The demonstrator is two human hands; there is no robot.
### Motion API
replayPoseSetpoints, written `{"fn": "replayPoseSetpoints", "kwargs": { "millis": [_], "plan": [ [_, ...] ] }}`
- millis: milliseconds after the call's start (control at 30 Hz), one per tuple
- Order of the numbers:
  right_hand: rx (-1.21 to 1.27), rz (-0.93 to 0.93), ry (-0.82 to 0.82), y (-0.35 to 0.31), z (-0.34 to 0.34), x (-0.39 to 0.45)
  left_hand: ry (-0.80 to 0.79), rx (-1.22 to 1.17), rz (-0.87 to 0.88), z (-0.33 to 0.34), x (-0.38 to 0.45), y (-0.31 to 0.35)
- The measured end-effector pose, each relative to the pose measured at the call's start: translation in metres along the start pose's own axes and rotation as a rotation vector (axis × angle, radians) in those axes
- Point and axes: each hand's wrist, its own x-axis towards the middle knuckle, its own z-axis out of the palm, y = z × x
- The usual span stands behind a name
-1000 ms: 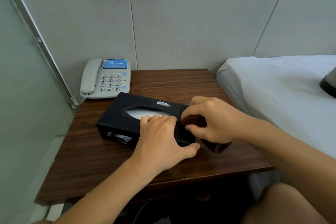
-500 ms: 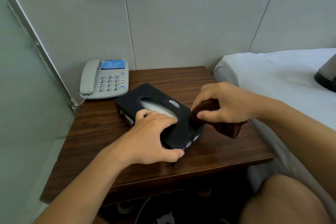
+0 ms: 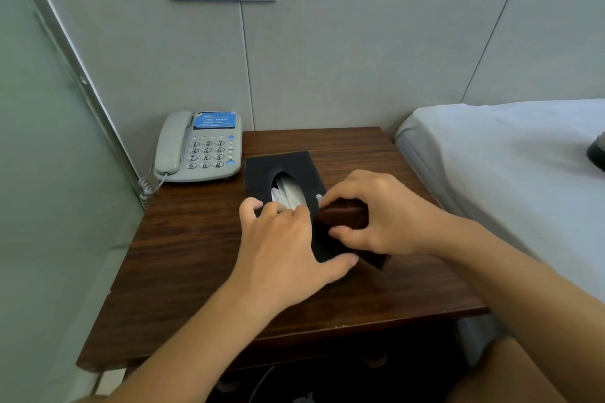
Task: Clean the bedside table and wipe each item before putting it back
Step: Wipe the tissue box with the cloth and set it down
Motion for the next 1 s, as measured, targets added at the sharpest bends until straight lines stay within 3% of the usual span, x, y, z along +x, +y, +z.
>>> {"fn": "replayPoseSetpoints", "kwargs": {
  "millis": [167, 467, 667, 1000],
  "plan": [
    [-0.067, -0.084, -0.171, 0.007, -0.005, 0.020, -0.003, -0.135, -0.036, 0.001, -0.001, -0.005],
    [-0.132, 0.021, -0.040, 0.032, -0.005, 0.078, 0.021, -0.225, -0.040, 0.000, -0.001, -0.012],
    [-0.043, -0.075, -0.343, 0.006, -0.021, 0.031, 0.039, -0.233, -0.020, 0.004, -0.001, -0.013],
    [-0.127, 0.075, -0.041, 0.031, 0.003, 0.104, 0.107, -0.230, 0.017, 0.009, -0.005, -0.013]
  ]
}}
